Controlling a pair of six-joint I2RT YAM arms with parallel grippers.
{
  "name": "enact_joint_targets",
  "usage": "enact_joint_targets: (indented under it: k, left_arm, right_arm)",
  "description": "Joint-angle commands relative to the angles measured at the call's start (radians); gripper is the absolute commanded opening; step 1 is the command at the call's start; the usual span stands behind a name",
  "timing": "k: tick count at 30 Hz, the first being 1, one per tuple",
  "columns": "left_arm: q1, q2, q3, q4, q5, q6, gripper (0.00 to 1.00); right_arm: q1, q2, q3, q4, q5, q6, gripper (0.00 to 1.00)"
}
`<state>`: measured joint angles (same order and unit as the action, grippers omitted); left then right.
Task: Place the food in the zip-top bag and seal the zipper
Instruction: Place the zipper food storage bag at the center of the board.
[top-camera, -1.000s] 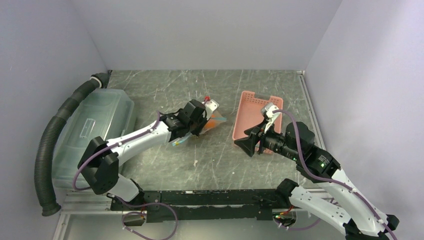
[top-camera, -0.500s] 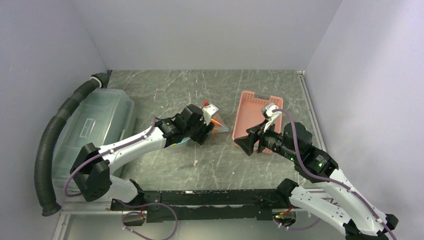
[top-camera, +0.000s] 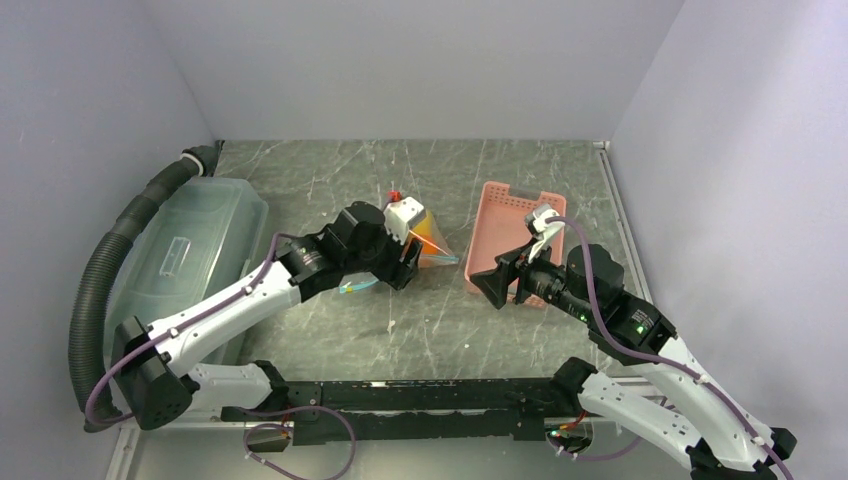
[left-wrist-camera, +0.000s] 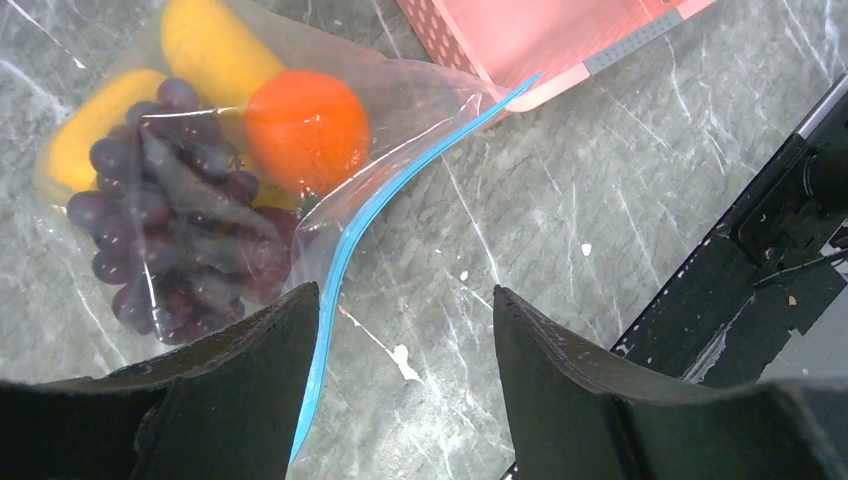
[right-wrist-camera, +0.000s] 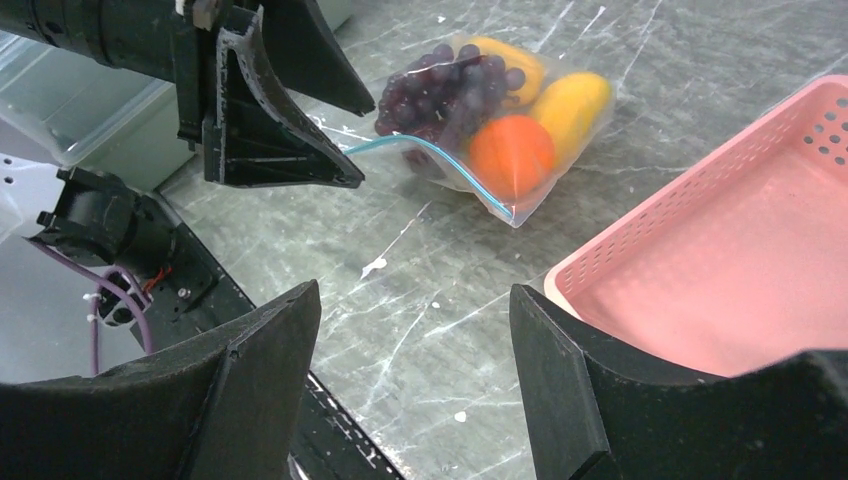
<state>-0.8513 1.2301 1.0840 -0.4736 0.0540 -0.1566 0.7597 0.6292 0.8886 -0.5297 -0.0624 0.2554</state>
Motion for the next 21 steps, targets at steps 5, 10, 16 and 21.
enact_joint_targets:
  k: [5, 10, 16, 21]
  left_arm:
    - [0.003, 0.052, 0.121, -0.035, -0.141, 0.014, 0.70]
    - [0.103, 0.132, 0.170, 0.018, -0.108, 0.044, 0.62]
    - [0.179, 0.236, 0.158, 0.116, -0.003, 0.030, 0.53]
    - [0.180, 0.322, 0.126, 0.161, -0.003, 0.013, 0.51]
  right_arm:
    - [-0.001, -0.005, -0.005, 0.031, 0.029, 0.035, 0.73]
    - [0.000, -0.023, -0.025, 0.034, 0.032, 0.054, 0.73]
    - [0.000, -0.044, -0.044, 0.032, 0.034, 0.072, 0.73]
    - [-0.001, -0.057, -0.048, 0.027, 0.037, 0.073, 0.73]
